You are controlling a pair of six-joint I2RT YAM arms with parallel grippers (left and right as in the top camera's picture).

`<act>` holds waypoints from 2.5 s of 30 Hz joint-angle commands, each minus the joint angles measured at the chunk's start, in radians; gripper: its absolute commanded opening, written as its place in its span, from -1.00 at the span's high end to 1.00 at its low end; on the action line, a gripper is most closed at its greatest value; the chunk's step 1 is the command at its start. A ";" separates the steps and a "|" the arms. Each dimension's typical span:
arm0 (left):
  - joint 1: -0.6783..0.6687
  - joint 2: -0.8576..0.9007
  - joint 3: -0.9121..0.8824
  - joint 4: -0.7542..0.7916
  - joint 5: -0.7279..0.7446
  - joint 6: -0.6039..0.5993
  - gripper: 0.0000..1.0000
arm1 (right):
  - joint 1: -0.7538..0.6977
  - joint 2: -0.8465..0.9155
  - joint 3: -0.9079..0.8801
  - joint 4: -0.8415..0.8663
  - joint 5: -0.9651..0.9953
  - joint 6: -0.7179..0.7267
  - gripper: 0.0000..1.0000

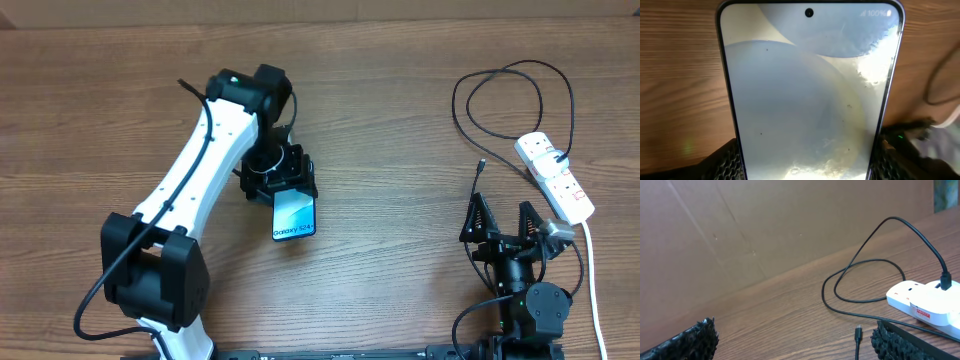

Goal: Plug charger to phone and switch on socket
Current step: 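Lift the smartphone with the left gripper and tilt it upright, then move the right gripper toward the phone held by the left gripper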

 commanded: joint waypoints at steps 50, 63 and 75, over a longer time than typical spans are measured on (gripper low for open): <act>0.150 0.001 0.033 0.106 0.109 0.047 0.21 | -0.002 -0.009 -0.011 0.006 0.005 -0.011 -0.99; 0.147 0.001 0.033 0.106 -0.224 0.011 0.21 | -0.002 -0.009 -0.011 0.006 0.005 -0.011 -1.00; 0.147 0.001 0.033 0.051 -0.230 0.057 0.20 | -0.002 -0.009 -0.011 0.032 -0.352 0.349 -1.00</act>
